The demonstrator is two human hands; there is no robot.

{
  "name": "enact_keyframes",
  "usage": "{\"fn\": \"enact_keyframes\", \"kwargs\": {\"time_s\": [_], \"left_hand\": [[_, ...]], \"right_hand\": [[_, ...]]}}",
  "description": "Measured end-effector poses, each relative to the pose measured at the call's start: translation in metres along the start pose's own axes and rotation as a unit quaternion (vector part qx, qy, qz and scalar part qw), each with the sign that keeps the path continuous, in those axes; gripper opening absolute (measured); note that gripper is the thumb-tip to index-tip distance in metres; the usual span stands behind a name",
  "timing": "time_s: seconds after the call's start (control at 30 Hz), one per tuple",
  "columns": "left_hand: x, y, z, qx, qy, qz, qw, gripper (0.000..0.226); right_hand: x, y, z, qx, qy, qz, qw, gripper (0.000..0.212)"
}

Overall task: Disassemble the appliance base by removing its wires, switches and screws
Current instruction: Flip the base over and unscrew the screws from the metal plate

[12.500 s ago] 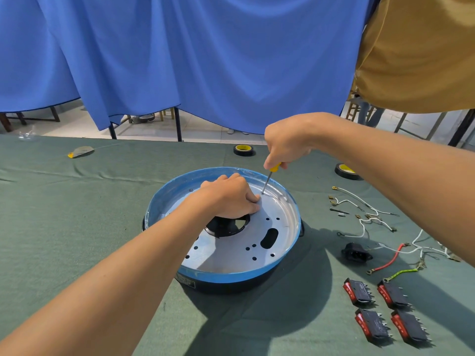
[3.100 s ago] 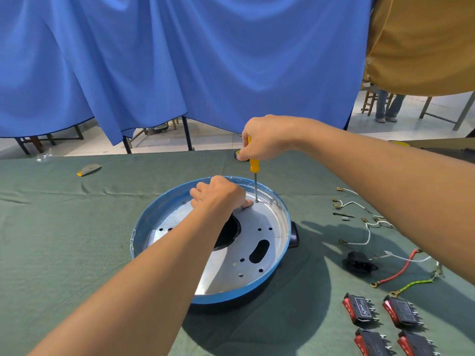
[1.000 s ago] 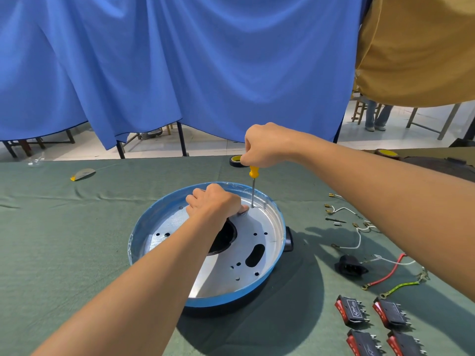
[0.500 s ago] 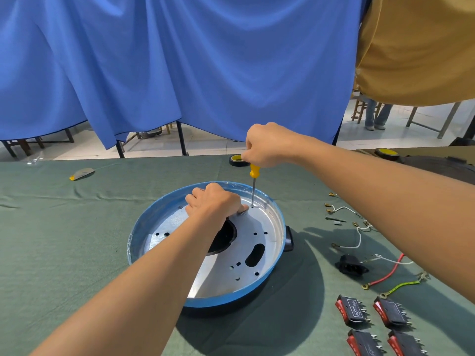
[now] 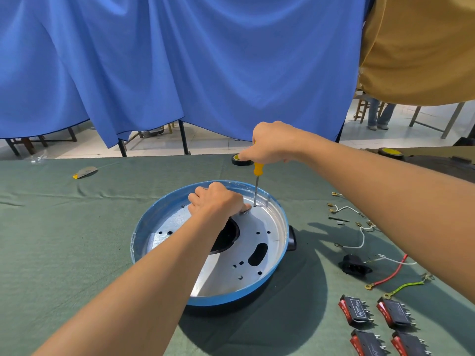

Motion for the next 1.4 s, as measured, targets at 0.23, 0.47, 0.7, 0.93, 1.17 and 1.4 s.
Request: {"fn": "enact_keyframes", "kwargs": {"time_s": [0.23,0.47,0.7,0.93,1.17,1.4], "left_hand": [[0.0006,0.0003,-0.0001,-0.004,0.003,0.010,1.000,0.059],[0.0001,0.0012,-0.0006,-0.004,0.005,0.010,1.000,0.058],[0.0005,0.0023,-0.0012,-0.007,0.005,0.007,1.000,0.056],[0.0001,0.0016,-0.0009,-0.006,0.000,0.002,1.000,0.056],[0.0008,0.0023,-0.0019,-0.010,0.003,0.002,1.000,0.056],[0.0000,0.0028,-0.0017,-0.008,0.004,0.006,1.000,0.056]], "right_hand": [[-0.0030,-0.0026,0.0034,-0.018,-0.031,-0.042,0.998,0.029],[-0.0020,-0.0045,0.0002,0.026,0.002,-0.043,0.999,0.023],[-0.0014,0.0001,-0.0032,0.048,0.029,-0.028,0.998,0.045],[0.0013,-0.0001,0.0001,0.039,-0.010,-0.021,0.999,0.033],[-0.0025,-0.0003,0.0049,-0.016,-0.028,-0.039,0.999,0.031],[-0.0067,0.0032,0.0008,-0.004,0.002,-0.044,0.999,0.027]]}}
Point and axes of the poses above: each hand's wrist, its own y-axis away from the middle knuckle, its own z-axis out of the palm, x = y × z, the point moved 8 cm from there along -y, towards the middle knuckle, and after that the axes turned 13 degrees about -z, right-handed, at the moved point
